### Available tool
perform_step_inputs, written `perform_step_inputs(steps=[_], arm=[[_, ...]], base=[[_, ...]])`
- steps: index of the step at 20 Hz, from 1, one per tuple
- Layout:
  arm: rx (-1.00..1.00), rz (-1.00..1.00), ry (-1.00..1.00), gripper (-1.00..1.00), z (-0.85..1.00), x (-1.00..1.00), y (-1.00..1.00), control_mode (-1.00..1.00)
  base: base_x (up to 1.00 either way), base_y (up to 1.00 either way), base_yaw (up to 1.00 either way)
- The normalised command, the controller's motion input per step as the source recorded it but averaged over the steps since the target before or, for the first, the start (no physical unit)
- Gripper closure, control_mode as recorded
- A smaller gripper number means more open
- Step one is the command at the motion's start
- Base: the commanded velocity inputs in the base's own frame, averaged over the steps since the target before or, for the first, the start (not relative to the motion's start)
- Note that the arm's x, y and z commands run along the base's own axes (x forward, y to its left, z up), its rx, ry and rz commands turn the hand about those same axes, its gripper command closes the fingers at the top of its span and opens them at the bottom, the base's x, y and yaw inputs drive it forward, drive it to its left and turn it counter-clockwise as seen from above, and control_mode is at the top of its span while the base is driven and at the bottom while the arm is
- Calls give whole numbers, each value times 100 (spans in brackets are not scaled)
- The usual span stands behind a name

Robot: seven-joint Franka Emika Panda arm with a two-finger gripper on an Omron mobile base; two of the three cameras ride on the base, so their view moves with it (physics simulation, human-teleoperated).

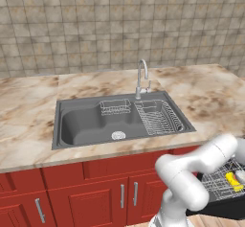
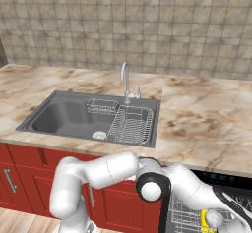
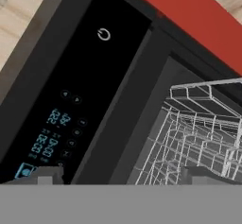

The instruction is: Pick up the cup and bowl from the counter, place them in the dishwasher, and close the dishwasher door.

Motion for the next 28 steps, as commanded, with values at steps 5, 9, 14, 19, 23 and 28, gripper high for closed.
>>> perform_step_inputs(steps=[5,9,14,19,23,28], arm=[[-8,-6,5,-100,43,20,7,-100],[-15,-8,5,-100,39,17,9,-100],[-13,-4,2,-100,29,3,2,-100],[-10,0,0,-100,20,0,0,-100],[-8,0,0,-100,22,0,0,-100],[-6,0,0,-100,24,0,0,-100]], base=[[0,0,0],[0,0,0],[0,0,0],[0,0,0],[0,0,0],[0,0,0]])
